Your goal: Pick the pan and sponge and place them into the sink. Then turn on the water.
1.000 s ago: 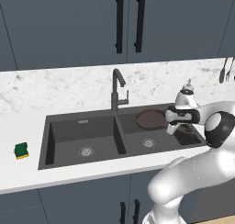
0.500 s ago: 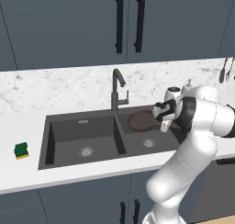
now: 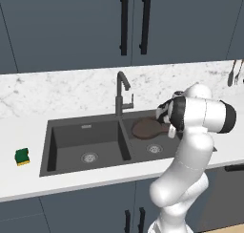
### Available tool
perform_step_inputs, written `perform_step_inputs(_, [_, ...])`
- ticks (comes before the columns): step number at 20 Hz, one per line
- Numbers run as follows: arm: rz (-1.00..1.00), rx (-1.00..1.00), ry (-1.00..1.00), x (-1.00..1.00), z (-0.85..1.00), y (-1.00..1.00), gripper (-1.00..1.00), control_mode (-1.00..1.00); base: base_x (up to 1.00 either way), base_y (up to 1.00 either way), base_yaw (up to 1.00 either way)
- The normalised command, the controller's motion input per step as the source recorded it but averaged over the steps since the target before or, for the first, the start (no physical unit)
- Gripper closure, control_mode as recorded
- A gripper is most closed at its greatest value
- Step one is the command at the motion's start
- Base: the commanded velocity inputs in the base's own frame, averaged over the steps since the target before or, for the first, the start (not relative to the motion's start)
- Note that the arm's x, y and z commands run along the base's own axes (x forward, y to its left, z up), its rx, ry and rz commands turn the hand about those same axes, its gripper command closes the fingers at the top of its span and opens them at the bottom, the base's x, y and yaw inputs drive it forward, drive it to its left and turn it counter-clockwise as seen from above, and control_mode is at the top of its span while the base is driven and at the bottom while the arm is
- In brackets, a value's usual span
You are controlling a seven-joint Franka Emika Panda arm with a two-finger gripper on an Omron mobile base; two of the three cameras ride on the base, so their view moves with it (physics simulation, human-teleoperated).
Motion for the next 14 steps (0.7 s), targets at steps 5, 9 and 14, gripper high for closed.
perform_step_inputs(5, [0.03, 0.00, 0.02, 0.06, -0.27, 0.03, 1.00, -1.00, 0.00, 0.00, 0.00])
perform_step_inputs(9, [0.00, -0.01, 0.07, 0.17, -0.29, 0.13, 1.00, -1.00, 0.00, 0.00, 0.00])
perform_step_inputs(14, [0.00, -0.03, 0.06, 0.15, -0.28, 0.11, 1.00, -1.00, 0.00, 0.00, 0.00])
